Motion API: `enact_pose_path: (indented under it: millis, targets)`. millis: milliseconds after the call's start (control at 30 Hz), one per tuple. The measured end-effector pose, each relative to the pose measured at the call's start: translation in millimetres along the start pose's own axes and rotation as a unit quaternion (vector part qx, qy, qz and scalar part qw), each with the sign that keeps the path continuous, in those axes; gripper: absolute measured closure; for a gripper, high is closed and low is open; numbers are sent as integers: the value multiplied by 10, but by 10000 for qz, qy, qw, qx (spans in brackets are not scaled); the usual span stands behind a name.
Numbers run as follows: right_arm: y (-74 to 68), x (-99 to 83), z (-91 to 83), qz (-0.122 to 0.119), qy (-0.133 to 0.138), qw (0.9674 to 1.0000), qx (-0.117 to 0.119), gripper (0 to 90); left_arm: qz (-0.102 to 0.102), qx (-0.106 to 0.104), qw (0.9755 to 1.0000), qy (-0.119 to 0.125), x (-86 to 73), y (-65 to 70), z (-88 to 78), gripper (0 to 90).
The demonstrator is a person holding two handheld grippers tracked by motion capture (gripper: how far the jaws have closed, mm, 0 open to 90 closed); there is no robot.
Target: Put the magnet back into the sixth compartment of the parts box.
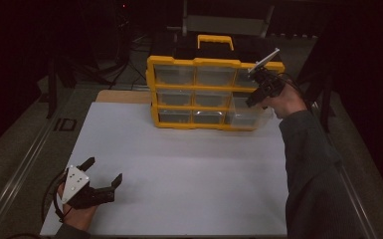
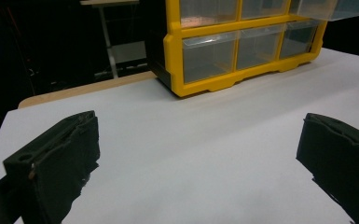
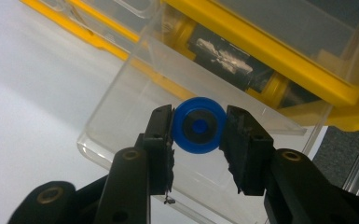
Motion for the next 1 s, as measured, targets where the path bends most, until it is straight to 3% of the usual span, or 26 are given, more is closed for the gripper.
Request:
enact_pose_path:
  millis: [600, 633, 733, 833, 1000]
  targets:
    - [45, -40, 39, 125, -51, 9999, -47, 616, -8, 4, 10000, -2, -5, 2, 8, 0]
    - [38, -41, 33, 168, -20, 9998, 37, 405, -4, 3, 10000, -4, -4, 1, 6, 0]
    - [24, -42, 18, 158, 65, 9999, -12, 240, -13, 6, 10000, 3, -4, -1, 6, 0]
    - [11, -40, 1, 146, 107, 9998, -18, 180, -4, 4, 10000, -2, -4, 1, 6, 0]
    - [-8, -42, -38, 79, 179, 9998, -6, 161, -9, 10, 10000, 3, -3, -1, 4, 0]
Point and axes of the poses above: each handheld gripper's, and its own axes: z roughly forward along the jaws, x roughly out of its top, y roughly to its right, the point moved 3 cm from there along z, roughly forward along the jaws, and after that the axes turned 12 degrees about y, right-handed, at the moved point
